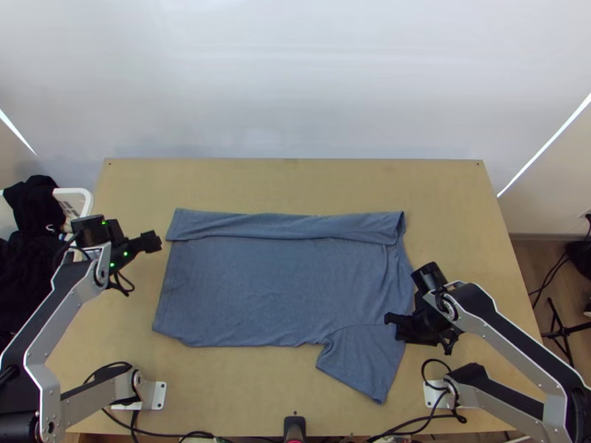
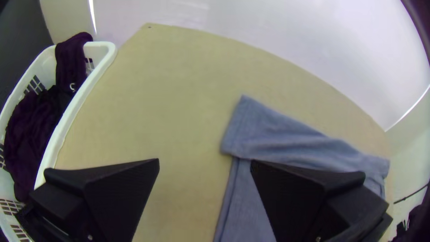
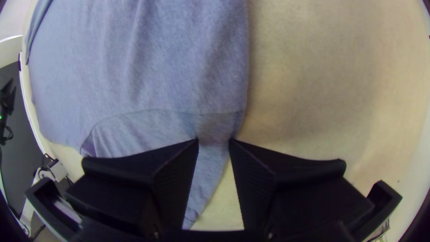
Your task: Fold the t-shirt
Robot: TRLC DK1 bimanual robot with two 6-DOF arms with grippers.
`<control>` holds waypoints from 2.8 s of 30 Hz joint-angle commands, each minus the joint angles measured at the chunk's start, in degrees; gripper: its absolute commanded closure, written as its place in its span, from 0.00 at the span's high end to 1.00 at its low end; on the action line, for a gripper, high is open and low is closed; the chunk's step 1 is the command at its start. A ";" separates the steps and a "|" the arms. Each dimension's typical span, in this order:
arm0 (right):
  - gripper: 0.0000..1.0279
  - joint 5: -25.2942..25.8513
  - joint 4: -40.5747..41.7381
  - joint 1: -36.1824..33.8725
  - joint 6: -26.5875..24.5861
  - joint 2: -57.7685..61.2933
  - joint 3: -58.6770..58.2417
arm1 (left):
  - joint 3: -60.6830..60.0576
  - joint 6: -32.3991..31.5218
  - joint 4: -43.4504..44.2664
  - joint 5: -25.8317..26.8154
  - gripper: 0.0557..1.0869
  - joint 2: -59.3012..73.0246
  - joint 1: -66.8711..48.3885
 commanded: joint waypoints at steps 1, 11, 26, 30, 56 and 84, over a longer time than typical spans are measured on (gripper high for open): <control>0.34 0.97 0.32 -0.05 -0.43 0.99 0.02 | 2.24 12.31 -13.91 5.40 0.96 -1.83 1.14; 0.03 4.93 0.67 0.30 -1.05 1.52 0.64 | -1.90 27.26 -19.89 8.03 0.96 -4.91 1.14; 0.03 5.19 0.40 0.30 -0.96 1.52 0.73 | -2.25 48.09 -35.01 7.86 0.95 -7.63 4.13; 0.03 5.19 0.40 0.30 -0.96 1.52 0.73 | -3.65 56.00 -40.02 7.77 0.95 -8.95 4.66; 0.03 5.37 0.32 0.39 -0.69 1.43 0.81 | -5.76 61.27 -42.74 9.61 0.55 -5.17 -1.23; 0.03 5.28 -6.63 1.88 -0.61 -0.76 13.56 | 3.82 58.90 -41.07 10.84 0.04 0.54 0.62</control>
